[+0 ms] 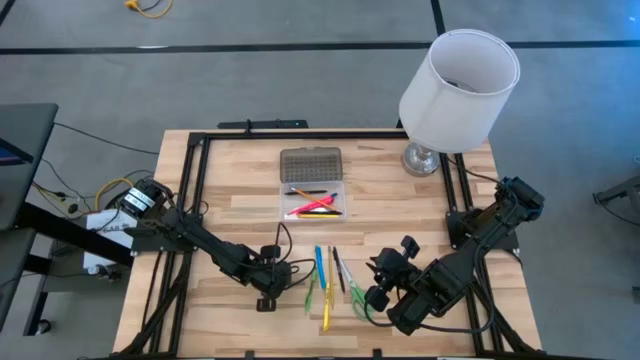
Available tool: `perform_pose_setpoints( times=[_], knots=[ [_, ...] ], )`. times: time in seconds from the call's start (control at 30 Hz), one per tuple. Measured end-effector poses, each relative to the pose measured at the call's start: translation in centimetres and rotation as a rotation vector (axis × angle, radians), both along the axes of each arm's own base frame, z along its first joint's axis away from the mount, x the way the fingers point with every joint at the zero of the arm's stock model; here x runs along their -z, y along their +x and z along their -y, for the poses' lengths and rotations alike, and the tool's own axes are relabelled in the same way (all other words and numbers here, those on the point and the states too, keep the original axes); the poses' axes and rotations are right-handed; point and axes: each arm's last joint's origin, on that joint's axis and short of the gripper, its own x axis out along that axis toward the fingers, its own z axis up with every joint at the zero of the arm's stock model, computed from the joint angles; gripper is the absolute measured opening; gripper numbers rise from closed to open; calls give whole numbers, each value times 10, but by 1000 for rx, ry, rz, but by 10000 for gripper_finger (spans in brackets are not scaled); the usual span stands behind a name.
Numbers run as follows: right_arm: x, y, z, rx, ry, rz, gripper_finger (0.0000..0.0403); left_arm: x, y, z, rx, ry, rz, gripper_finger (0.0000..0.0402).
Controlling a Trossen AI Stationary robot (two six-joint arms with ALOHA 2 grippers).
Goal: Pick & place school supplies into a supply box
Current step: Put the black transparent pen into the supply box
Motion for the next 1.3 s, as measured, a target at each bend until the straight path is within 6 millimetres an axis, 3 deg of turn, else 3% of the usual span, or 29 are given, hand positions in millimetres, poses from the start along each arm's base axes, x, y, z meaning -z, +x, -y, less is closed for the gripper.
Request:
perform_pose_setpoints(
  times=[0.23, 0.53, 1.3],
  knots=[
    [0, 0, 0, 0, 1, 1, 68, 0, 0, 0, -40, -3, 5, 23],
    [0, 0, 0, 0, 1, 0, 68, 0, 0, -1, -66, -1, 11, 40],
    [0, 0, 0, -1, 0, -1, 68, 0, 1, 0, -74, -8, 18, 35]
  ],
)
